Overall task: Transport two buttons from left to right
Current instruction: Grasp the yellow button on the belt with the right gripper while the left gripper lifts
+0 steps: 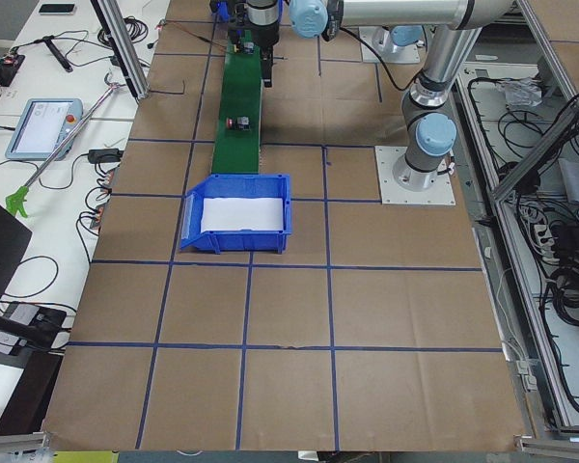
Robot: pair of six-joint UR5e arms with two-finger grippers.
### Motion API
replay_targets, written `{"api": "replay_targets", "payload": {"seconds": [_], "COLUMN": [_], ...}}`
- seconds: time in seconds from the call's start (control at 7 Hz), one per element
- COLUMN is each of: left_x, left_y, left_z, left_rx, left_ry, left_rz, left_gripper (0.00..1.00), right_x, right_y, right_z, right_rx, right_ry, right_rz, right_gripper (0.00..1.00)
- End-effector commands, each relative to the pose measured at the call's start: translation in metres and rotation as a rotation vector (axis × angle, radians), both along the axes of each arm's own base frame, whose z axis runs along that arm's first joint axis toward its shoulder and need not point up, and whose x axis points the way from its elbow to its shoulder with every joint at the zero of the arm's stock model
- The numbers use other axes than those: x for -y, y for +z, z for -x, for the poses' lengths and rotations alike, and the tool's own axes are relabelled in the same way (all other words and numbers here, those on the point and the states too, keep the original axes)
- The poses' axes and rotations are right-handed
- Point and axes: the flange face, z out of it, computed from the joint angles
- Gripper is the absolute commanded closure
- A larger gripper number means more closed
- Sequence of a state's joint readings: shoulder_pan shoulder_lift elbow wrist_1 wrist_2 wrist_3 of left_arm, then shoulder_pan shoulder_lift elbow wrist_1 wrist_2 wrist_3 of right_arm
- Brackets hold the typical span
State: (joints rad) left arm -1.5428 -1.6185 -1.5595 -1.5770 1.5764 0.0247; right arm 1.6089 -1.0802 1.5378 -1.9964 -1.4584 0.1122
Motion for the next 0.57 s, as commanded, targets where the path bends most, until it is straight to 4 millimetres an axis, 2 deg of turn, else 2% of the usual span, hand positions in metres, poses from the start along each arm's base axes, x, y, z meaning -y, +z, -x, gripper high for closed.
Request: {"api": "replay_targets", "payload": {"seconds": [0.0,0.14,0.29,0.43], "left_x": [-0.004,-0.004,-0.004,-0.004], "left_y": [-0.002,-0.002,0.000,0.000], "left_z": [0.001,0.001,0.001,0.001], "left_rx": [0.003,0.003,0.005,0.005], "left_ry": [-0.014,-0.014,-0.014,-0.013], "left_rz": [-0.001,-0.001,0.002,0.004], "left_gripper": [0.00,0.00,0.00,0.00], "right_x": [0.002,0.004,0.004,0.006], "right_y": [-0.022,-0.020,-0.017,-0.011], "right_z": [0.004,0.009,0.015,0.025], "right_rx": [-0.018,-0.022,-0.064,-0.141], "right_ry": [0.006,0.008,0.007,0.009], "right_rz": [-0.032,-0.032,-0.031,-0.024], "right_gripper": [0.13,0.50,0.92,0.94]}}
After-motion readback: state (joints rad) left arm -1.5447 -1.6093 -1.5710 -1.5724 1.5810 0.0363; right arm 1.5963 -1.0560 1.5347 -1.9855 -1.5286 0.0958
